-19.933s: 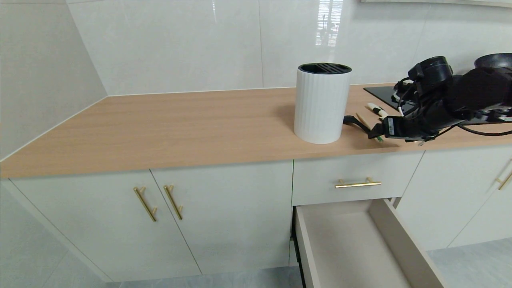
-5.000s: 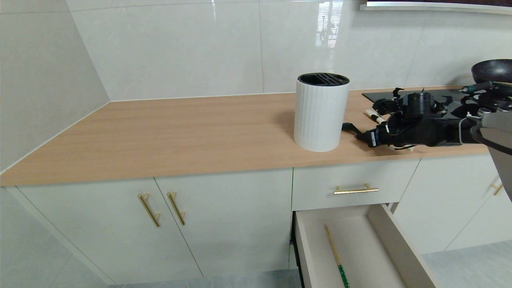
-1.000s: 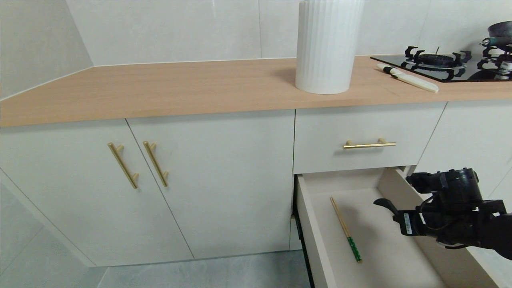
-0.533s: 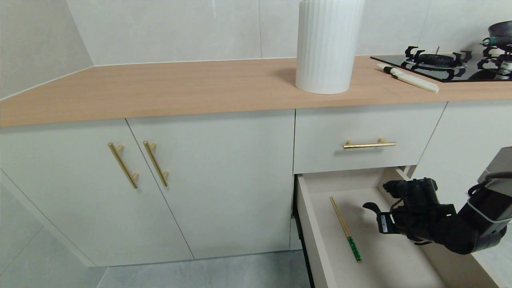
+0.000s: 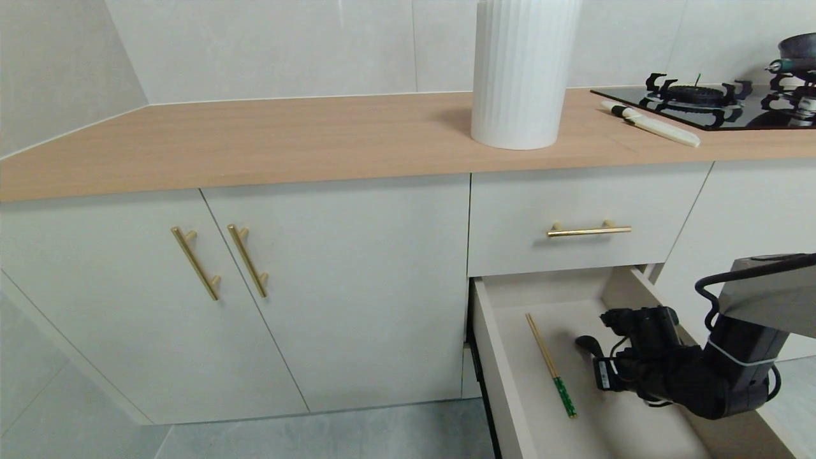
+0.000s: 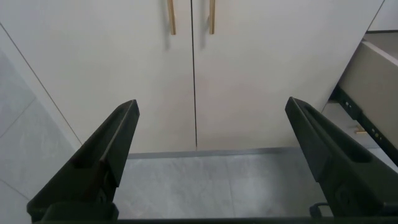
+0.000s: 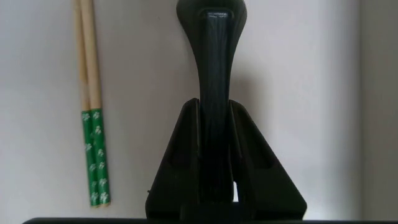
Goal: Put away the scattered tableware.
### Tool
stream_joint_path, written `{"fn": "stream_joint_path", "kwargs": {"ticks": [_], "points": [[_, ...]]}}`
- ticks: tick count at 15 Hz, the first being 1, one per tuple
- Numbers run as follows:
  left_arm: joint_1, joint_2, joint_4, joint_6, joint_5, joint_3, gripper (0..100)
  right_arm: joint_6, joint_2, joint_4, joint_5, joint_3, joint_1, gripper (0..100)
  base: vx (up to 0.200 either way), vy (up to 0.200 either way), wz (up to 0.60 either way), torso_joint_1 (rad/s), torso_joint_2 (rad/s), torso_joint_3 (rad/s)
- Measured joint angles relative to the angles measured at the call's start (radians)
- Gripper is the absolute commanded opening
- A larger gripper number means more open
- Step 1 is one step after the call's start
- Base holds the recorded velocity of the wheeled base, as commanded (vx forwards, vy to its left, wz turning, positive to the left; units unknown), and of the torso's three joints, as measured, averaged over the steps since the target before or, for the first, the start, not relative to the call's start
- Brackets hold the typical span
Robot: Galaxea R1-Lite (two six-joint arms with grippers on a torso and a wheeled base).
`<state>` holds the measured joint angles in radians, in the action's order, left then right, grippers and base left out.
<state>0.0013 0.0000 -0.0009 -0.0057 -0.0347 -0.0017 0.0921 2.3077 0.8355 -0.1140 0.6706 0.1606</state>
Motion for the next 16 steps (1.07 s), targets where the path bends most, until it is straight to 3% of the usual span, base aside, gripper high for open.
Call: {"fn": "stream_joint_path", "kwargs": {"ticks": [7,8,16], "points": [[0.0,0.0,0.0,0.0,0.0,0.0,100,0.0,0.032,0.017,-0.006,0.001,-0.012,0,0.0,0.0,0.0,0.0,0.0,0.0],[0.0,0.0,0.0,0.0,0.0,0.0,100,0.0,0.032,0.02,-0.006,0.001,-0.014,100,0.0,0.0,0.0,0.0,0.0,0.0],[0.0,0.0,0.0,0.0,0.0,0.0,100,0.001,0.008,0.021,-0.007,-0.007,-0.015,100,0.0,0.0,0.0,0.0,0.0,0.0]]}}
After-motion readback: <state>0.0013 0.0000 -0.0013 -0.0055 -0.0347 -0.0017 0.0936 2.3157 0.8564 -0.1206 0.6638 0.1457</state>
